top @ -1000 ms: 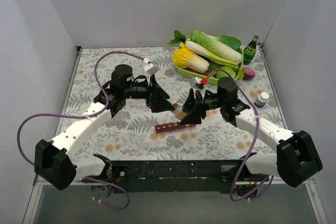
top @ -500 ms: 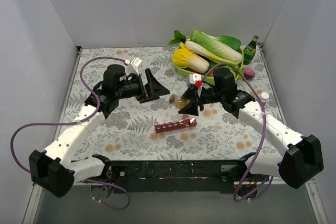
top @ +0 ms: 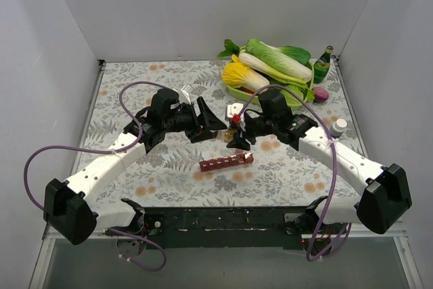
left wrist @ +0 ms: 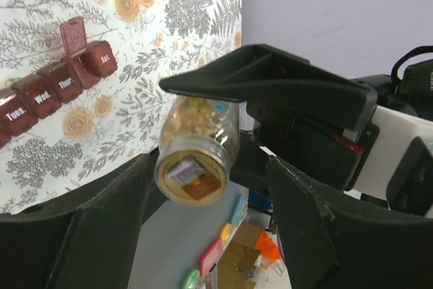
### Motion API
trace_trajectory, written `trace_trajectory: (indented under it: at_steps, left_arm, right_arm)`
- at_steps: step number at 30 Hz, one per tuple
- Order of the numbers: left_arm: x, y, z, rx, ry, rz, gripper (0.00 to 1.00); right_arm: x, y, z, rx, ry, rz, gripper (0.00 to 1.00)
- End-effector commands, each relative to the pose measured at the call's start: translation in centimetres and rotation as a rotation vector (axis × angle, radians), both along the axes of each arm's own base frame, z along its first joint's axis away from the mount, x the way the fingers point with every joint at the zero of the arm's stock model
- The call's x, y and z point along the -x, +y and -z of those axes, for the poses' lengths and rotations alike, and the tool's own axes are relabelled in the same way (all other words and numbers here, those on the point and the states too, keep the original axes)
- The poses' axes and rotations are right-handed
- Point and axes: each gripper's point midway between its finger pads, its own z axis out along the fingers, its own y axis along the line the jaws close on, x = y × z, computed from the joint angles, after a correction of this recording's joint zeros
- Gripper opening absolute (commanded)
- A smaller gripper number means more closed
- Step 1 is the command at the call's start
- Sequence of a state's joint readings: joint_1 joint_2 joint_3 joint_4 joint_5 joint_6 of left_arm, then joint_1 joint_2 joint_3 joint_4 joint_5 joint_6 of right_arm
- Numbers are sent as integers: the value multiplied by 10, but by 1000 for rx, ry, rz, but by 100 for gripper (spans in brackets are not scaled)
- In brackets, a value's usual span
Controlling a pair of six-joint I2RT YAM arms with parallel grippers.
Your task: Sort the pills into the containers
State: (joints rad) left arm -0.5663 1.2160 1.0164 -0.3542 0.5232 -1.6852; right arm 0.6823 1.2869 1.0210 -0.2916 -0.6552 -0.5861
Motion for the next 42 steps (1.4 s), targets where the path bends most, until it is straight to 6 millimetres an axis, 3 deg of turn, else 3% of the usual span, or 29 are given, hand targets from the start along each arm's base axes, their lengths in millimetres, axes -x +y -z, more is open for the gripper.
trace_trajectory:
  at_steps: [1,13,15,19,24,29,32,33,36,39,40,42]
  left_arm:
    - [0,-3,-1,12,-5,-21,66]
    - [-2,0,1,26,12,-69,52]
    - [-1,-2,0,30,-1,-54,44]
    - [4,-7,-6,43,-76,36,18]
    - [28,-11,-20,81,-321,265,12]
    - [61,-15,-48,191,-659,599,12]
    - [78,-13,-53,245,-837,769,16]
    - [81,-13,-54,259,-878,804,21]
    - [69,-18,-42,211,-843,813,31]
    - [52,-22,-47,164,-876,735,48]
    - [47,-21,-50,152,-854,679,64]
    - [42,-13,-56,127,-886,594,80]
  right_arm:
    - [-12,5,-17,-13,-66,16,1]
    - [-9,5,-19,-30,-41,17,1]
    - [-6,6,-18,-35,-27,9,1]
    - [5,8,-21,-81,49,-29,1]
    - [17,5,-30,-171,207,-67,1]
    - [51,5,-45,-300,424,-212,1]
    - [75,0,-53,-354,571,-285,1]
    - [78,-1,-54,-362,577,-295,1]
    - [83,-2,-51,-356,605,-299,1]
    - [84,-3,-51,-359,591,-302,1]
    - [84,-3,-51,-360,584,-300,1]
    - [82,-4,-51,-360,558,-292,1]
